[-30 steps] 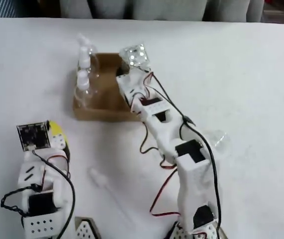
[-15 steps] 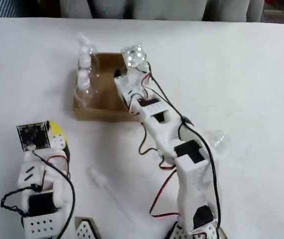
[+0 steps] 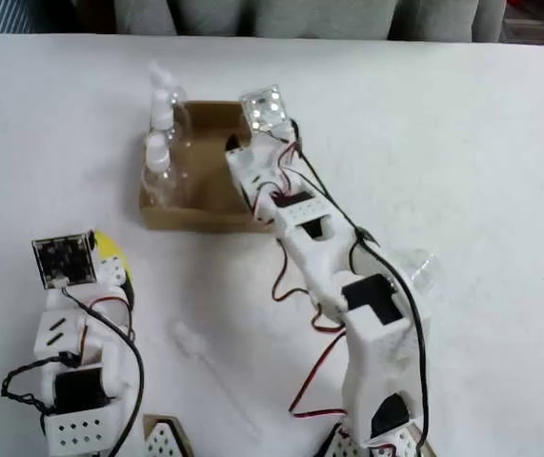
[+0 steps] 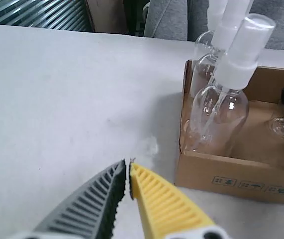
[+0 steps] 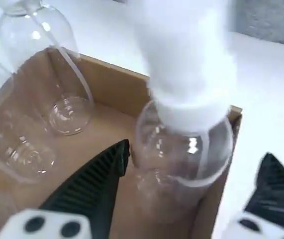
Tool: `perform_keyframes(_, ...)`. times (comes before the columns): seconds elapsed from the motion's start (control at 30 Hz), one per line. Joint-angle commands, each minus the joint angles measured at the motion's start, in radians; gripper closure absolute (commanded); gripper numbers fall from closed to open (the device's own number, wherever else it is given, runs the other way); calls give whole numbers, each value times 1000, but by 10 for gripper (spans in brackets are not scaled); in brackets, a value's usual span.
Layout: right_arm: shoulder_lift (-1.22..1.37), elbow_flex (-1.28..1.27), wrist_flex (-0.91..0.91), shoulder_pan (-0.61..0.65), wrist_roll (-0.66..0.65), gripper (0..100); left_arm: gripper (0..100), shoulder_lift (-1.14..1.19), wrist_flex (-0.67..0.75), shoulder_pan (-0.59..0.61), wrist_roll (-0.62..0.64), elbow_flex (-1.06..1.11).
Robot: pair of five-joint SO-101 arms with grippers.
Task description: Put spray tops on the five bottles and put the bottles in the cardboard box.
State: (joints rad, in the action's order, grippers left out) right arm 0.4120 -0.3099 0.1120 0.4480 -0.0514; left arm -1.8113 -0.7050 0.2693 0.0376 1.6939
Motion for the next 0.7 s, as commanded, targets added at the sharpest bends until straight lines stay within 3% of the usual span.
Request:
perform_keyframes(0.0, -77, 2, -4, 4, 2, 619, 980, -8, 34, 13, -12, -2)
perform_keyframes(0.33, -157, -17, -4, 1, 5, 619, 980, -8, 38, 13, -12, -2)
perform_keyframes(0.67, -636, -367, -7, -1, -35, 619, 980, -8, 40, 12, -12, -2)
